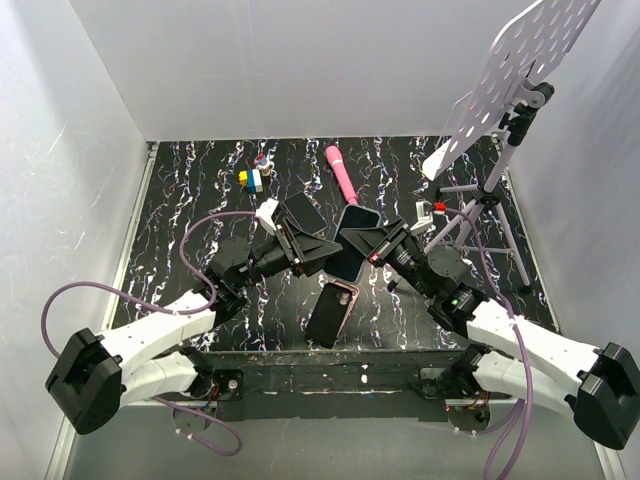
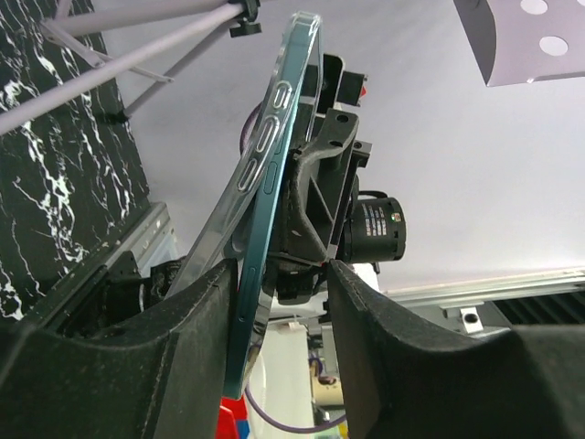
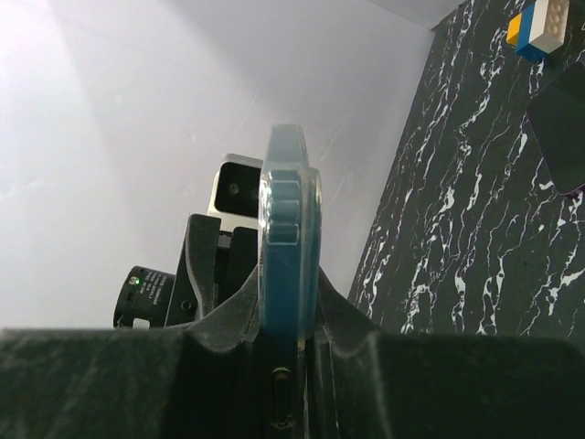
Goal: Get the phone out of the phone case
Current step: Remove the phone case from the phone.
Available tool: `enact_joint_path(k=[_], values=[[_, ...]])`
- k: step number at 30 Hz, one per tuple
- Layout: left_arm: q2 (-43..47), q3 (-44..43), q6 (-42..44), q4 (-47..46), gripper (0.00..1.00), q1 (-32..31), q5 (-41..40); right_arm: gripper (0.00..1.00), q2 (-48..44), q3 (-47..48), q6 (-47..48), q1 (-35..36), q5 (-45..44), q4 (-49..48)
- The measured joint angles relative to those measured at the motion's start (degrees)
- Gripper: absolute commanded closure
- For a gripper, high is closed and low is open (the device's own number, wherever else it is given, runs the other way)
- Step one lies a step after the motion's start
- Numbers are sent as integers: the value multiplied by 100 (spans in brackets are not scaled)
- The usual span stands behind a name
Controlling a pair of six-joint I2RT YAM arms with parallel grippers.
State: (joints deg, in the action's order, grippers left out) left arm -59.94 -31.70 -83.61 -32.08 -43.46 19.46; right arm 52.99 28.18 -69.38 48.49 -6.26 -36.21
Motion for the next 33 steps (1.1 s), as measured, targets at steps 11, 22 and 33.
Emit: enact_joint_path(k=[11,22,33], values=[[-487,-7,-227,-787,85,361,1370,99,214,446,170,-260,918,319],[-503,-442,109,-549,100,704,2282,60,452,955,-101,-391,1462,601],[-511,-476,-459,-28,100,1222,2859,27,649,977,330,-457,2603,1067]])
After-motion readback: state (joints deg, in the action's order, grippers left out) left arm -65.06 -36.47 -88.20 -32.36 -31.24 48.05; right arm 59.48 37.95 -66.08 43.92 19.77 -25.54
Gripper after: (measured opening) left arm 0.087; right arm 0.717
